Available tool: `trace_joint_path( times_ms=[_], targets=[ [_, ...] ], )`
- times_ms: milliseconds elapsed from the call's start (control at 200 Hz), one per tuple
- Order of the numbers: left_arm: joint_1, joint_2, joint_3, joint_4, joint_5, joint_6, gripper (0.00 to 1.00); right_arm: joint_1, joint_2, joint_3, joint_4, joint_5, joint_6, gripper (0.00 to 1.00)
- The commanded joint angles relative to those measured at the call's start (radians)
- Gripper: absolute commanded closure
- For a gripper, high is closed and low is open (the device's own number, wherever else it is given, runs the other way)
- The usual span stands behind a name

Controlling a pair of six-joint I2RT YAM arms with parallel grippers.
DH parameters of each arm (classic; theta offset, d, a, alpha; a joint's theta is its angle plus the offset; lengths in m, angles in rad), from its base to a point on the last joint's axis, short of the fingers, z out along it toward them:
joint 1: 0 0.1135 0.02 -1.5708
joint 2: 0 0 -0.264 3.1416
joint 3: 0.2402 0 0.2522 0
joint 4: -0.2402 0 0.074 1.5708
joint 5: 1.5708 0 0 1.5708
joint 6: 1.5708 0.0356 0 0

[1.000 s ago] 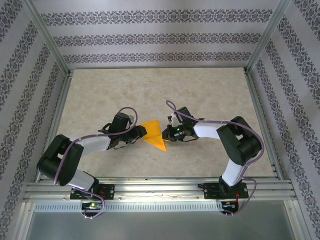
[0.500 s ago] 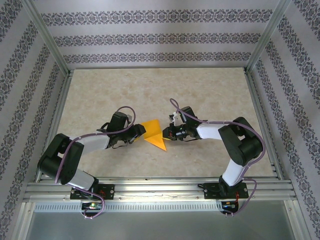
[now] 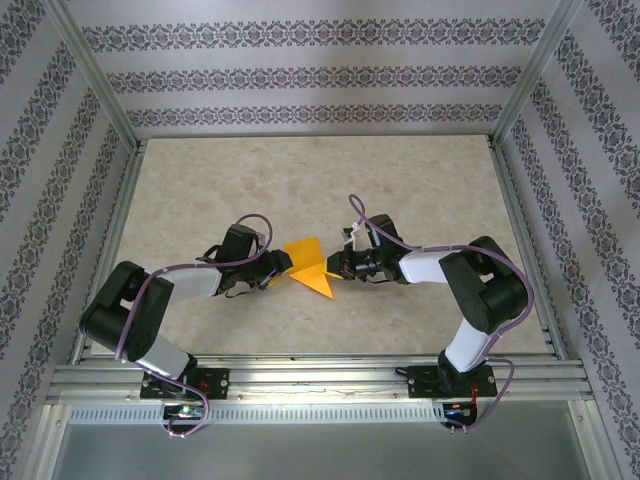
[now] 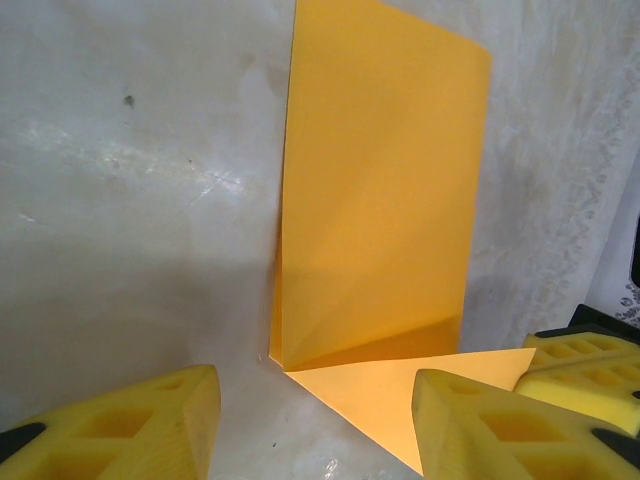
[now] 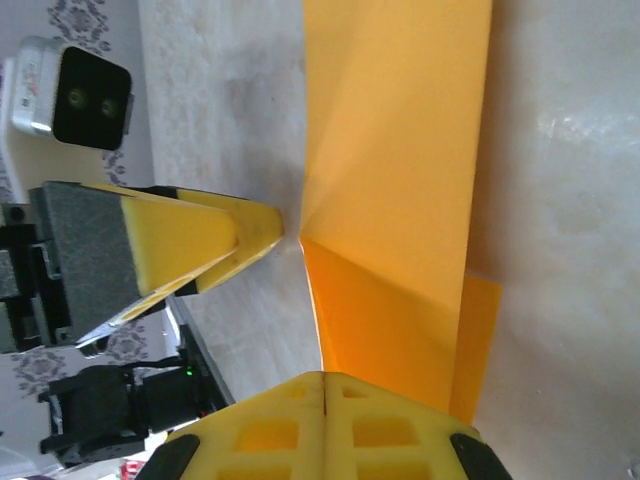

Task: Fold a paper plane with a square sheet of paper (pick it up from the middle)
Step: Fourth fold the wing at the center of the table.

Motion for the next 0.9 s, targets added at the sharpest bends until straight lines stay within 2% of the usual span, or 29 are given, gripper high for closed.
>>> trace_joint_path(
  times_ms=[0, 894],
  targets=[
    [0.011, 0.017, 0.020, 0.059, 0.031, -0.023, 0.46, -0.011, -0.003, -0.024, 0.119, -0.032, 0.059, 1.00],
    [0.024, 0.147, 0.027, 0.321, 0.118, -0.120, 0.48, -0.023, -0.020, -0.048, 0.118, -0.034, 0.048, 1.00]
  ],
)
